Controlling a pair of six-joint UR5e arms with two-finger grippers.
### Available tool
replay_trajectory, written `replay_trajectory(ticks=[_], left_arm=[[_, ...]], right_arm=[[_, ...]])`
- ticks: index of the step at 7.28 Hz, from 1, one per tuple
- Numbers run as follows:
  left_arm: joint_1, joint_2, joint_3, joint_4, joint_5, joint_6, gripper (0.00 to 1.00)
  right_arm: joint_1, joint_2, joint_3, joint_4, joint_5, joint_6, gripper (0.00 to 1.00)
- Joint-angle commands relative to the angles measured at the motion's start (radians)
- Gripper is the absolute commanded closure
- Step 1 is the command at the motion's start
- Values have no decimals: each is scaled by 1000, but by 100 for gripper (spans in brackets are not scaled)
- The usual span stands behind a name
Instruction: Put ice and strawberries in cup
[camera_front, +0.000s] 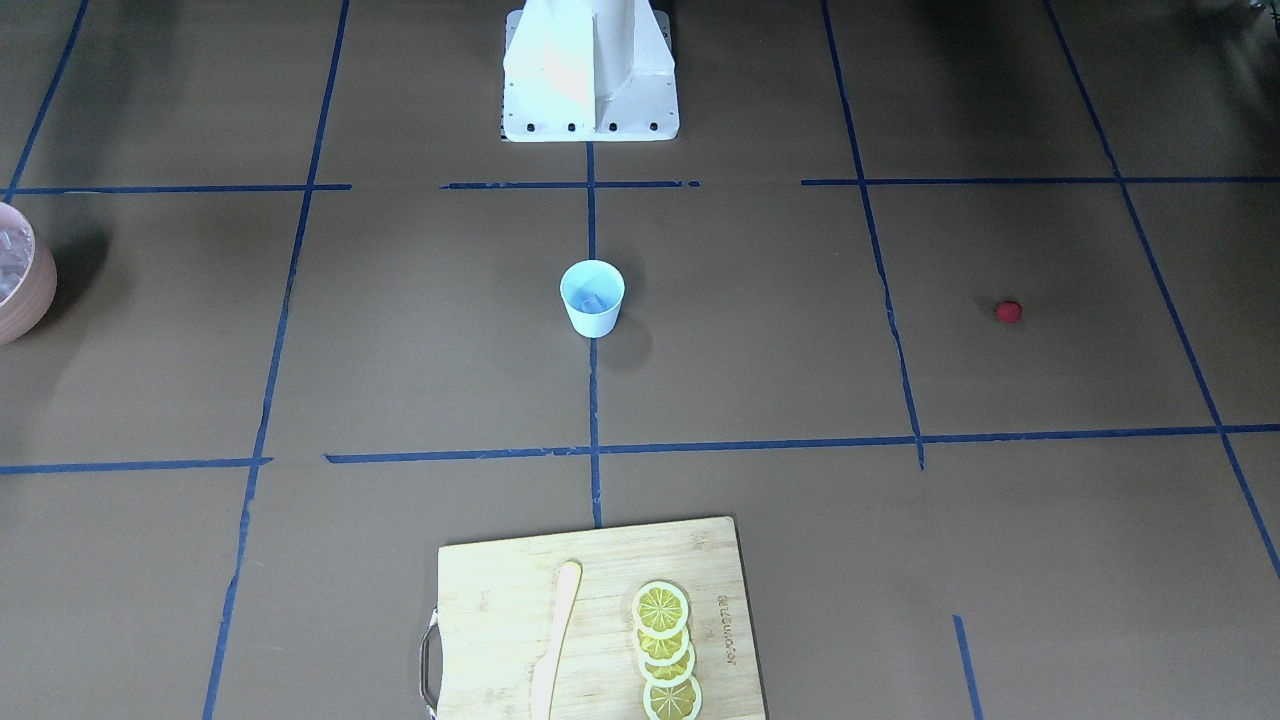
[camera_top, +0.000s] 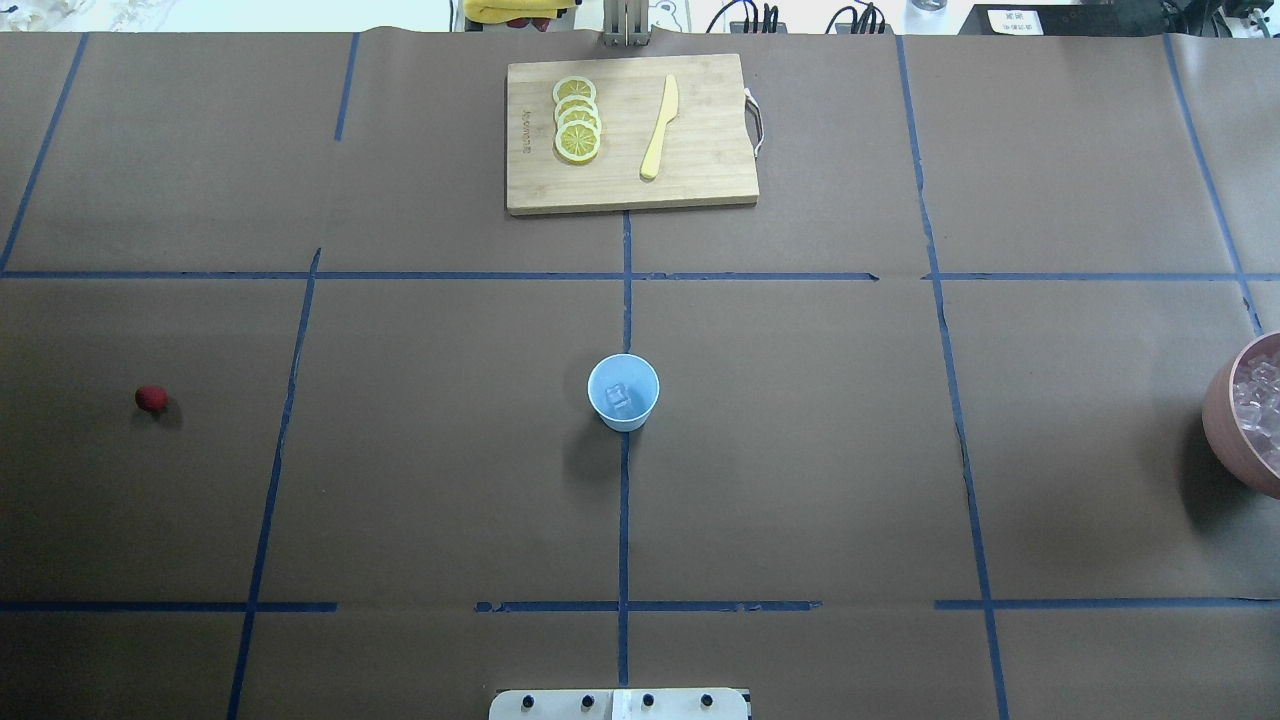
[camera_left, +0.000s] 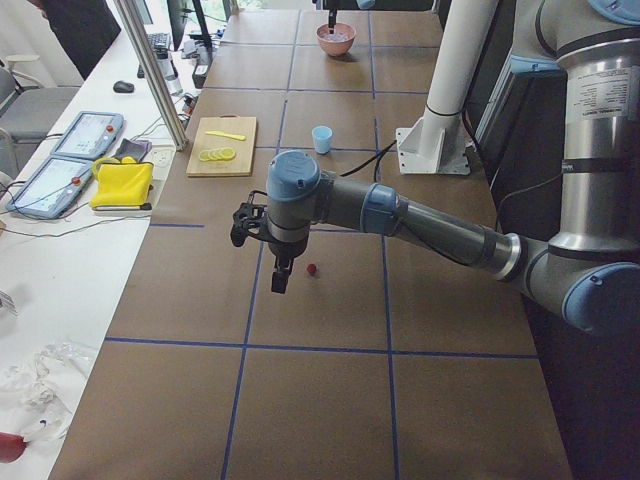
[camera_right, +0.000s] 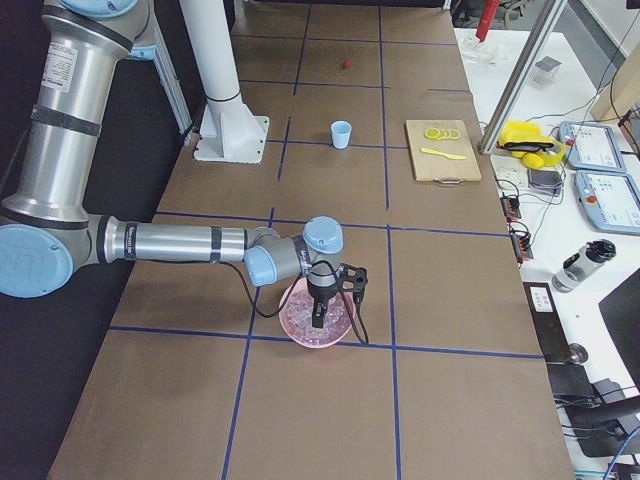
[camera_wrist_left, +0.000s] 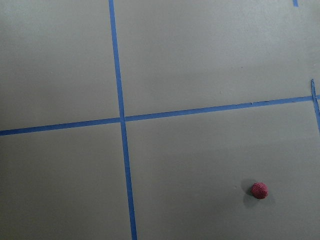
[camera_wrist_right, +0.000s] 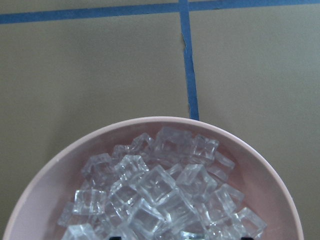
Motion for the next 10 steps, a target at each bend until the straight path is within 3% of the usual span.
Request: replay_trajectory(ticks=[1, 3, 6, 10], left_arm=[[0, 0, 0, 0, 0, 0, 0], [0, 0, 0, 0, 0, -2, 0], [0, 0, 0, 0, 0, -2, 0], [0, 0, 0, 0, 0, -2, 0]], right_arm=[[-2, -9, -2, -6, -4, -48, 18], [-5, -14, -8, -6, -4, -48, 19], [-32, -14, -9, -5, -4, -50, 38], [-37, -17, -13, -6, -6, -50, 39]])
